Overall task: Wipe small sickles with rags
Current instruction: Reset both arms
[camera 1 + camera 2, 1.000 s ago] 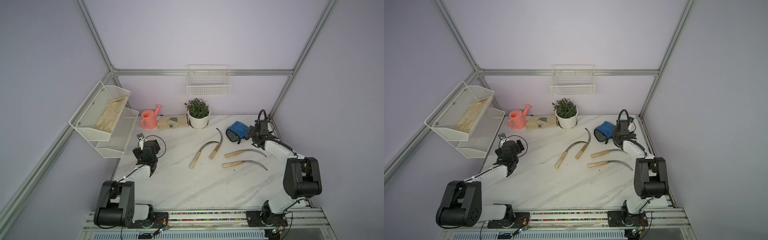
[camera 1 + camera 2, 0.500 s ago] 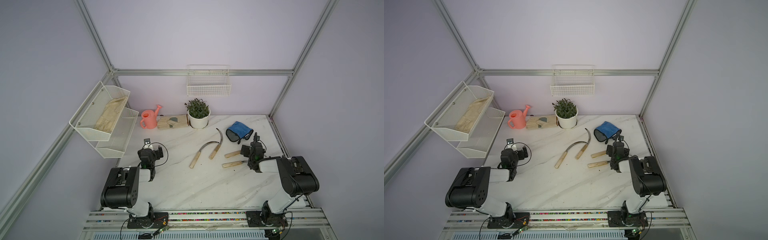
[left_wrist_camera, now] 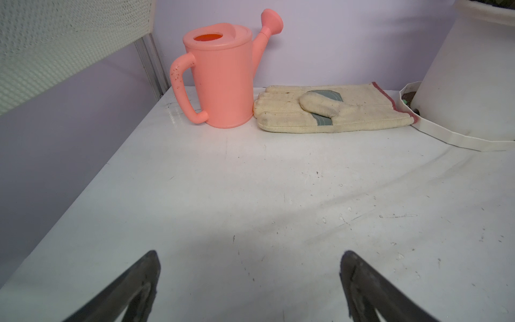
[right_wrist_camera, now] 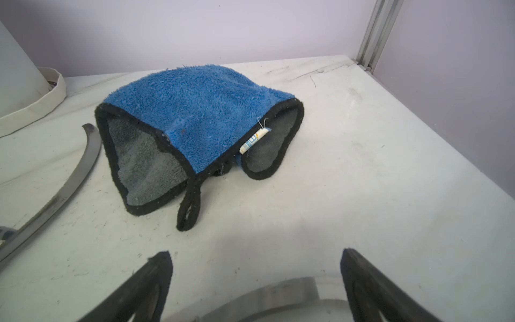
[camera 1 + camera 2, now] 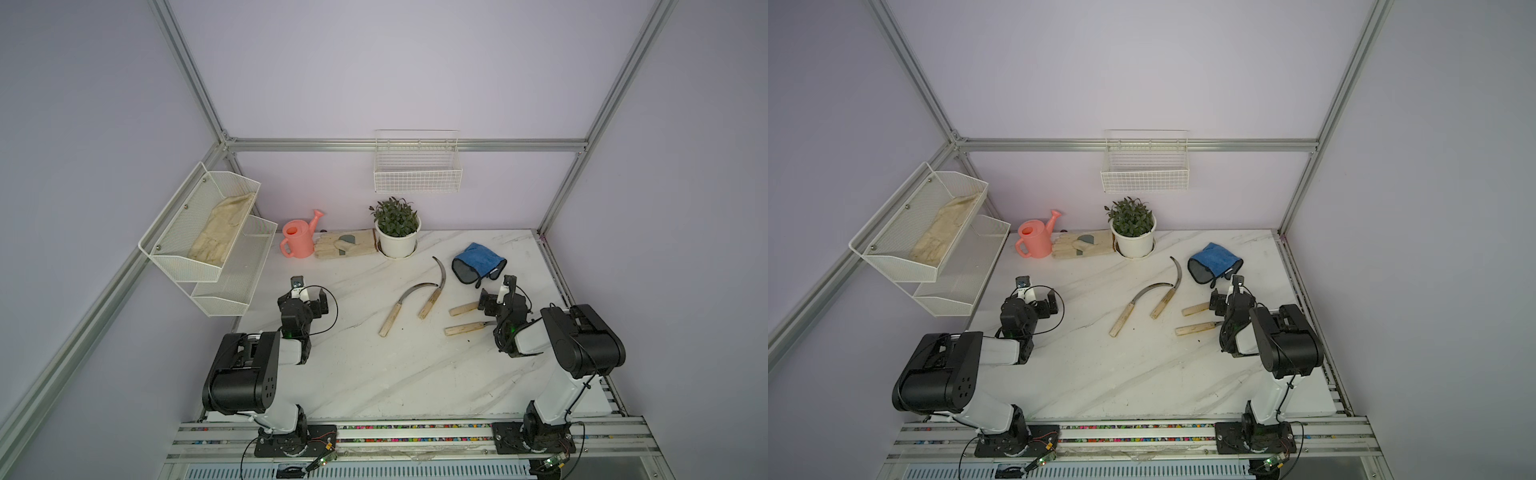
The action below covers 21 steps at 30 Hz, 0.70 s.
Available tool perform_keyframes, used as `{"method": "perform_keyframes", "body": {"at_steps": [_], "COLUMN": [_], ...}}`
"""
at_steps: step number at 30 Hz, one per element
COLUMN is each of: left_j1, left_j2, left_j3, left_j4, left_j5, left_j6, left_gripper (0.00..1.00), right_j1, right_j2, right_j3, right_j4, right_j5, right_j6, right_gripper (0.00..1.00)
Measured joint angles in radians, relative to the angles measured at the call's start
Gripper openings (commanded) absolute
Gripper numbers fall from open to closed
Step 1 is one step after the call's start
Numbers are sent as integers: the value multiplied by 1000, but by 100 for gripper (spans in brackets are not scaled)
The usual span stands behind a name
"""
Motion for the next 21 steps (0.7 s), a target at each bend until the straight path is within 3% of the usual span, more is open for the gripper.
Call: {"method": "perform_keyframes", "body": {"at_steps": [17,21], "left_j1": [0,0], "left_j2": [8,8], "left_j3": [0,0], "left_j4": [18,18], "left_j5": [5,5], "left_j6": [4,4], "left_gripper": [100,100], "right_j1": [0,0], "right_j2": [0,2], "right_j3": [-4,-159], "right_j4": [16,256], "right_j5": [-1,8], "right_j6": [-2,7], "right_gripper": [97,97]}}
